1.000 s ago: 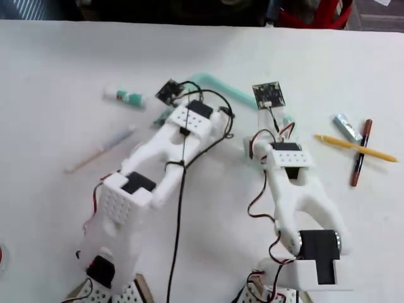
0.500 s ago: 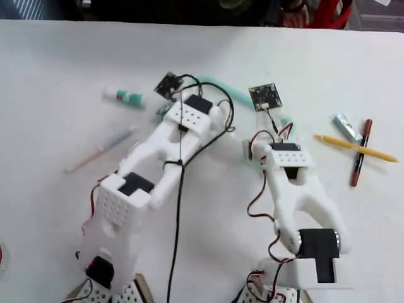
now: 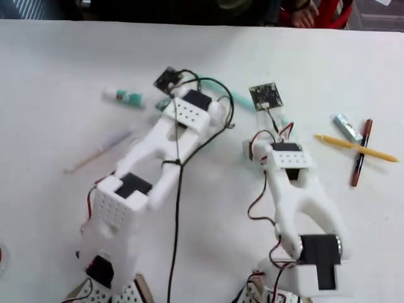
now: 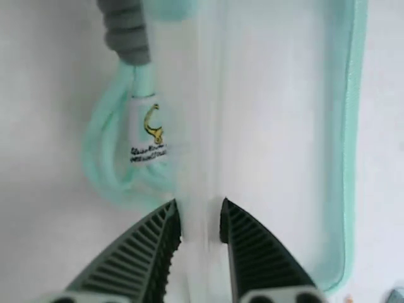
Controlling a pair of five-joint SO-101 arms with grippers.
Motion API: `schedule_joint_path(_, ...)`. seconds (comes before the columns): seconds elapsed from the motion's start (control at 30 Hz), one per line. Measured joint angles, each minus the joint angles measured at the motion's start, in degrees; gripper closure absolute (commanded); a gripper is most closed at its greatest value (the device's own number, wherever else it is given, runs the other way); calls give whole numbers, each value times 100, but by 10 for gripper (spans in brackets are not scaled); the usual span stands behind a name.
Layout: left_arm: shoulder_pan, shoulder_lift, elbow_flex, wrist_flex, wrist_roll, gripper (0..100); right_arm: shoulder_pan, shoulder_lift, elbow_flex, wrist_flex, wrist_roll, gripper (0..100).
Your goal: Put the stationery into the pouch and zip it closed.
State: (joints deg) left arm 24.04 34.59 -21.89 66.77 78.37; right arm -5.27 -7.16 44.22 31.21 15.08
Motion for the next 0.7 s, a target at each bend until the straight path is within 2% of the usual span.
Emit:
schedule_joint_path(0.23, 62, -404, 0, 237, -1046, 976, 26, -1846, 1495, -800, 0, 981)
schedule_joint_path(0.37, 79, -431, -202, 598, -1714, 976, 334, -3279, 2541, -1451, -448, 981)
schedule_joint_path(0.5, 167, -431, -985, 1415, -2470, 976, 624, -4193, 2980, -1626, -888, 981)
schedule_joint_path(0.7, 211, -422, -2708, 2681, -3886, 976, 703, -3982, 2945, -1670, -1055, 981)
